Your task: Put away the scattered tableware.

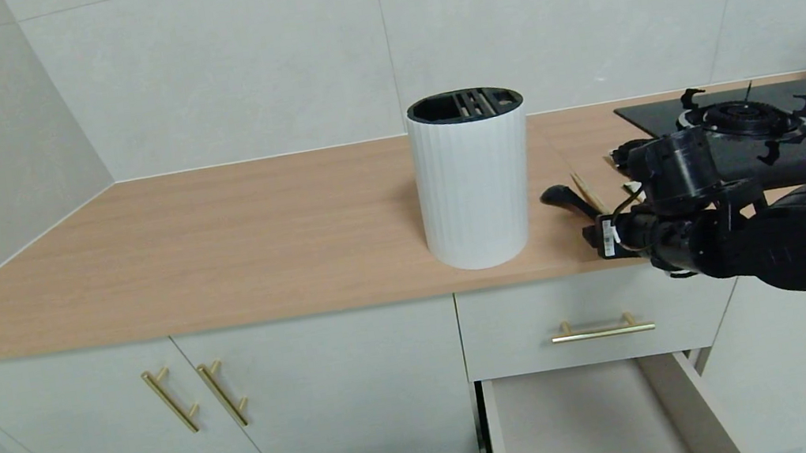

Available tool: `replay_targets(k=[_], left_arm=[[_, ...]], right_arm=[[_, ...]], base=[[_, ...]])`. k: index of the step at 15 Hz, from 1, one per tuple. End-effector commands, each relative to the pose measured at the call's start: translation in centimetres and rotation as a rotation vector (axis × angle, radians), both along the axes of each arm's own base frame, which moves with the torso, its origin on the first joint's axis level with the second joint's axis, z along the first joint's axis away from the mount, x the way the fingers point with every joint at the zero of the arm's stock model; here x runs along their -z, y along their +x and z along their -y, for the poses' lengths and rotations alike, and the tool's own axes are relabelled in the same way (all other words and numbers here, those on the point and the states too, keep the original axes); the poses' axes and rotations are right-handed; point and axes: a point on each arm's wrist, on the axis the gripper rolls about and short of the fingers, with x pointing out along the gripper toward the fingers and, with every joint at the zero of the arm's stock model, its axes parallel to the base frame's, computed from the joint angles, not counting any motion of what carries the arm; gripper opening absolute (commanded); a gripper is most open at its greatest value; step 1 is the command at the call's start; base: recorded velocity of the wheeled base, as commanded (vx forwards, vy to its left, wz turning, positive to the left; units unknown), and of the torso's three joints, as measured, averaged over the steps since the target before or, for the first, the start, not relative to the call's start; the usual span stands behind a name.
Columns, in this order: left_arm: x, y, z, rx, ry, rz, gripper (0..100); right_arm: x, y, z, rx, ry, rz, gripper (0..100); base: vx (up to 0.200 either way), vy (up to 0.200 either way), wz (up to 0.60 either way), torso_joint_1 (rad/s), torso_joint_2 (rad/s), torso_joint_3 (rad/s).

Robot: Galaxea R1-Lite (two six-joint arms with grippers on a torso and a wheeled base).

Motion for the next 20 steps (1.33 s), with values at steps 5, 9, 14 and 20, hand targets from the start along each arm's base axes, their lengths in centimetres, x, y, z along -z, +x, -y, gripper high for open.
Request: replay_targets(k=[5,9,14,20], left_arm=[[0.0,0.0,0.0,-0.001,0.0,-0.001,100],[0.0,0.0,0.0,-0.001,0.0,-0.001,100],[0.0,0.0,0.0,-0.001,0.0,-0.001,100],[0.0,0.0,0.0,-0.001,0.0,-0.001,100]], right_arm=[[-0.3,-0.1,0.1,0.002,0.004,0.008,0],[-1.8,-0.9,0.6,0.005,0.018,0.039,0],[-8.3,-9.8,4.3,-0.041,0.08,0.117,0],[-10.7,-22.2,7.8,-0.421,0.167,-0.133,0]], base=[[0.0,0.0,0.0,0.0,0.0,0.0],[0.0,0.0,0.0,0.0,0.0,0.0],[0.0,0.0,0.0,0.0,0.0,0.0],[0.0,0.0,0.0,0.0,0.0,0.0]])
